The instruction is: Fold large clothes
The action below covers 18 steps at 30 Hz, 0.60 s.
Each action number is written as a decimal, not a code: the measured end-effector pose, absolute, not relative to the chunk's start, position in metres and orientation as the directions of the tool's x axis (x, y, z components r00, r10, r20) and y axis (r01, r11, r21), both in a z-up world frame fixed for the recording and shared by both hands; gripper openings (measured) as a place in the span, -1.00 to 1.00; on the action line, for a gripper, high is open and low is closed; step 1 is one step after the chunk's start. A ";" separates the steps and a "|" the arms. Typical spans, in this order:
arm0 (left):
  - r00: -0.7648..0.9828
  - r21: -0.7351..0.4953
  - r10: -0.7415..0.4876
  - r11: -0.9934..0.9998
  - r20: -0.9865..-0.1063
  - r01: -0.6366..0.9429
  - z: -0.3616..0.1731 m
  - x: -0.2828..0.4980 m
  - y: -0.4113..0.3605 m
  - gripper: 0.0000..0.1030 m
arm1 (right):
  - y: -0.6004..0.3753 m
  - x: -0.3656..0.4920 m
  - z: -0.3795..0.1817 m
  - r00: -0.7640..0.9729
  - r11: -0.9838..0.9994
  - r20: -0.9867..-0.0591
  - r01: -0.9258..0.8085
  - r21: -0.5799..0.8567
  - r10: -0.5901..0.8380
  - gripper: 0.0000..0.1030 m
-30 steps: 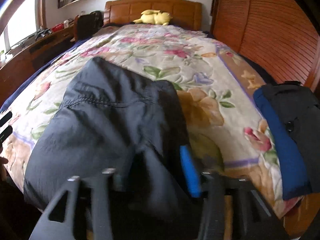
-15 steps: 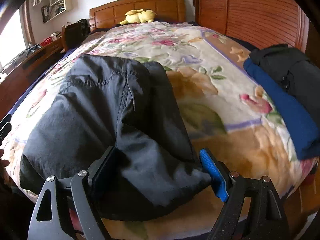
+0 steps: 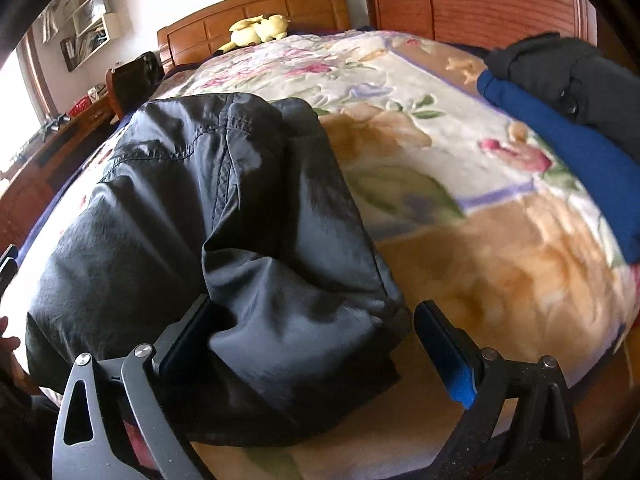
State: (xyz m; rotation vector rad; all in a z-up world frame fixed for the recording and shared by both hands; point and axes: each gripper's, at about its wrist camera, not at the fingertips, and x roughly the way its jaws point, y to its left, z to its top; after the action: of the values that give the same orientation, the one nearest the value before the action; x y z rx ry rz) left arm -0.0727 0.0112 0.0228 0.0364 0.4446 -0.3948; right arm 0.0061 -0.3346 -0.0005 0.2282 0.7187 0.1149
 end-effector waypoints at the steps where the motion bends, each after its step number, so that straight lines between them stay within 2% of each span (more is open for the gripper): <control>1: 0.829 -0.051 -0.364 0.924 -0.425 0.379 0.023 -0.072 0.010 0.54 | -0.336 0.008 -0.002 0.740 0.963 -0.641 -0.031 0.268 0.202 0.89; 3: 0.824 -0.051 -0.364 0.923 -0.433 0.381 0.023 -0.068 0.007 0.54 | -0.336 0.008 -0.003 0.739 0.959 -0.637 -0.042 0.279 0.218 0.87; 4: 0.823 -0.050 -0.360 0.924 -0.439 0.378 0.024 -0.065 0.006 0.54 | -0.336 0.008 -0.003 0.739 0.958 -0.633 -0.057 0.281 0.230 0.79; 10: 0.812 -0.053 -0.364 0.922 -0.457 0.383 0.039 -0.031 -0.011 0.54 | -0.337 0.007 -0.005 0.739 0.937 -0.593 -0.153 0.315 0.320 0.21; 18: 0.753 -0.064 -0.351 0.922 -0.557 0.383 0.039 0.049 -0.037 0.54 | -0.334 -0.001 -0.008 0.778 0.936 -0.529 -0.222 0.273 0.339 -0.46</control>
State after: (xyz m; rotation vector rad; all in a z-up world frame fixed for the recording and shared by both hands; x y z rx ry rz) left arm 0.0492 -0.0368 0.0393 0.0556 0.5962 -0.4011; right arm -0.0005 -0.3339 -0.0082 0.2001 0.6077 0.3052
